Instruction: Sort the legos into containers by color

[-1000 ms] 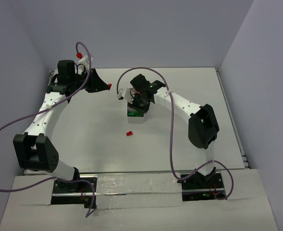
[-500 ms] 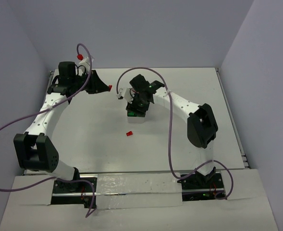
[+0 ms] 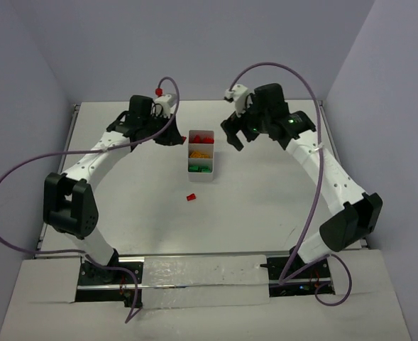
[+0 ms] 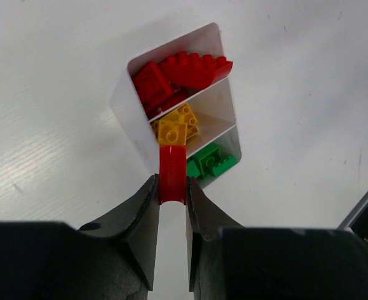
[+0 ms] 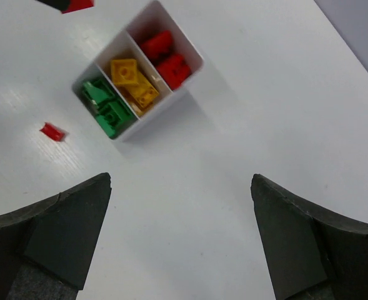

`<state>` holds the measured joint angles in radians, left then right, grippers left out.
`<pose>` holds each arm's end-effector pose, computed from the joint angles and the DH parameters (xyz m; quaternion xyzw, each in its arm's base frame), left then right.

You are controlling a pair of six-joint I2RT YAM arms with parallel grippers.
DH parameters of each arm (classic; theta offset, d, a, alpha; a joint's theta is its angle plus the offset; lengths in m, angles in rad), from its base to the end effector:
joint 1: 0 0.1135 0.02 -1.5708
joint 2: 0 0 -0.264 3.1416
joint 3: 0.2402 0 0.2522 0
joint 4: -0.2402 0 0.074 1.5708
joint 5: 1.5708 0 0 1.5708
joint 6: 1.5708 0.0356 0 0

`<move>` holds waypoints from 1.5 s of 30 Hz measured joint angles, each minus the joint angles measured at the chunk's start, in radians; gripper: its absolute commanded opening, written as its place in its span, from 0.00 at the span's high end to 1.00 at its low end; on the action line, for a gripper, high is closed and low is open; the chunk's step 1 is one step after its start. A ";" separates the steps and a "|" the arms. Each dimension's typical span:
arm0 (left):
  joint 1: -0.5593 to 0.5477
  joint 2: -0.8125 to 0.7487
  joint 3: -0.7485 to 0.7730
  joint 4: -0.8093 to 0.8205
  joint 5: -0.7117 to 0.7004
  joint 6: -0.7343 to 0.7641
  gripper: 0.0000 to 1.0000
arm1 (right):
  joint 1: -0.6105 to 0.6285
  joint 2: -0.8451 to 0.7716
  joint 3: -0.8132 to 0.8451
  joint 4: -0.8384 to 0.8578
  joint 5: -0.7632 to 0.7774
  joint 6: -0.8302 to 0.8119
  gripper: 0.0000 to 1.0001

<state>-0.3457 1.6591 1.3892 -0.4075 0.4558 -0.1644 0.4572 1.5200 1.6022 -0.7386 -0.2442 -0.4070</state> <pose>0.3503 -0.1428 0.3026 0.1767 0.8661 -0.3033 0.3558 0.2939 0.1542 0.3908 -0.4218 0.7862 0.1202 0.4353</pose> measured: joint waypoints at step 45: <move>-0.143 -0.085 -0.027 -0.007 -0.073 0.176 0.49 | -0.161 -0.110 -0.225 0.074 -0.133 0.176 0.00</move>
<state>-0.4884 1.5743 1.3624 -0.4148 0.3829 0.0111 0.2962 1.4101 1.3772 -0.6650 -0.3774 -0.2306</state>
